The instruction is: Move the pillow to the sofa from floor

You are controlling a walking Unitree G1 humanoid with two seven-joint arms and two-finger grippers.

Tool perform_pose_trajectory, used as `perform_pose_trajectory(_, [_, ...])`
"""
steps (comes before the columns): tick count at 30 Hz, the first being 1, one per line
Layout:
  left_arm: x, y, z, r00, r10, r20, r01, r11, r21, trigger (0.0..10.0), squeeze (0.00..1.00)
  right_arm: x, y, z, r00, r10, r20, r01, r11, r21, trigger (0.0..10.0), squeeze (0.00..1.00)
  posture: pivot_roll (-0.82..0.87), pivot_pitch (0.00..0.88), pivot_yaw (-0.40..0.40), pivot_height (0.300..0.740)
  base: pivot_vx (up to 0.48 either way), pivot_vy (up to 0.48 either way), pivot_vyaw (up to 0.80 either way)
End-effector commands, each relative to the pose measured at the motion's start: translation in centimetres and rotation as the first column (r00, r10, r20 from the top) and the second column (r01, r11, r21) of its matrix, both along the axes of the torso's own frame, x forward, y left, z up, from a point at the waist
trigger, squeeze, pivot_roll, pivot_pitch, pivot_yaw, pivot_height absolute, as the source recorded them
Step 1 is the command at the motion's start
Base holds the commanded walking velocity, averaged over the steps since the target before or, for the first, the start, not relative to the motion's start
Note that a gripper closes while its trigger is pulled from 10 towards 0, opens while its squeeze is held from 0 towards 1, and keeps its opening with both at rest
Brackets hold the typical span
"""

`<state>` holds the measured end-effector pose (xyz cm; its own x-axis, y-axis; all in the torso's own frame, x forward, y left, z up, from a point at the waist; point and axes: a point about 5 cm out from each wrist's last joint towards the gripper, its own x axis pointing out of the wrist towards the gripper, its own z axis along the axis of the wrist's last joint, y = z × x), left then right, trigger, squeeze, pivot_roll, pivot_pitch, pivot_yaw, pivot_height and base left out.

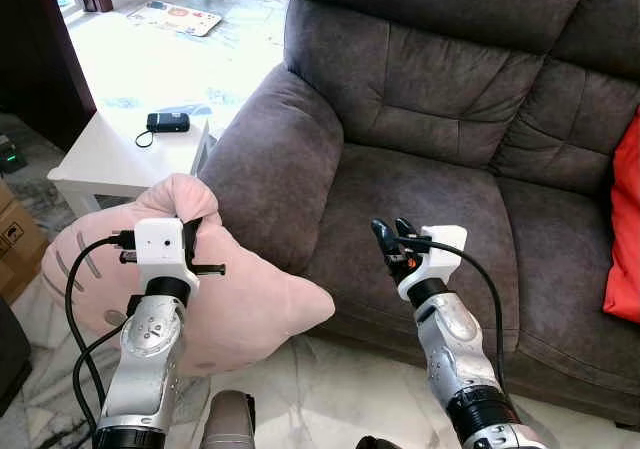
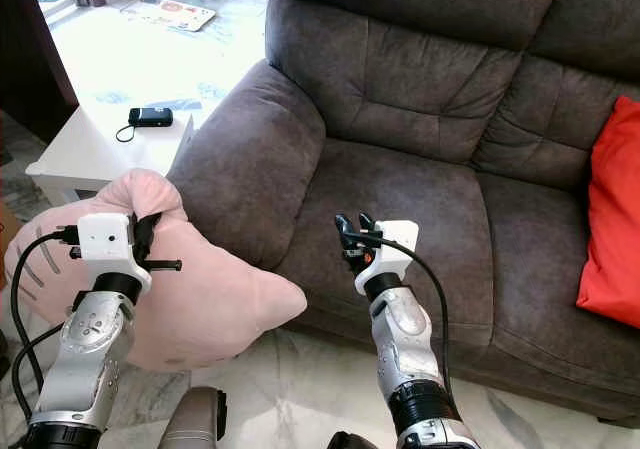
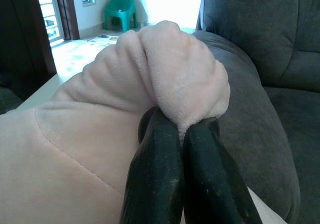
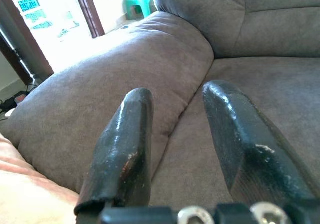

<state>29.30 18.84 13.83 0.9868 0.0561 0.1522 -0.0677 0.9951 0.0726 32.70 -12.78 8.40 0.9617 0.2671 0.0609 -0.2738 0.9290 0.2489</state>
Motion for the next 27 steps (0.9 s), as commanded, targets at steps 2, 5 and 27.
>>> perform_pose_trajectory(2, [0.49,-1.12,2.54,0.991,-0.050,0.121,0.046,0.998,0.031,10.0,0.00,0.06,-0.38,0.11,1.000,-0.019,0.008,0.019,1.000,0.001,10.0,0.00,0.19,0.000,-0.160,0.654,0.000,0.000,0.00])
perform_pose_trajectory(5, [0.55,-1.13,2.62,0.991,-0.053,0.123,0.049,0.998,0.033,10.0,0.00,0.09,-0.39,0.11,1.000,-0.020,0.008,0.020,1.000,0.001,10.0,0.00,0.19,0.000,-0.159,0.666,0.000,0.000,0.00])
perform_pose_trajectory(27, [0.66,-1.36,2.65,0.991,-0.063,0.121,0.061,0.998,0.027,10.0,0.00,0.08,-0.33,0.02,1.000,-0.018,0.004,0.018,1.000,0.004,10.0,0.00,0.19,0.000,-0.161,0.740,0.000,0.000,0.00])
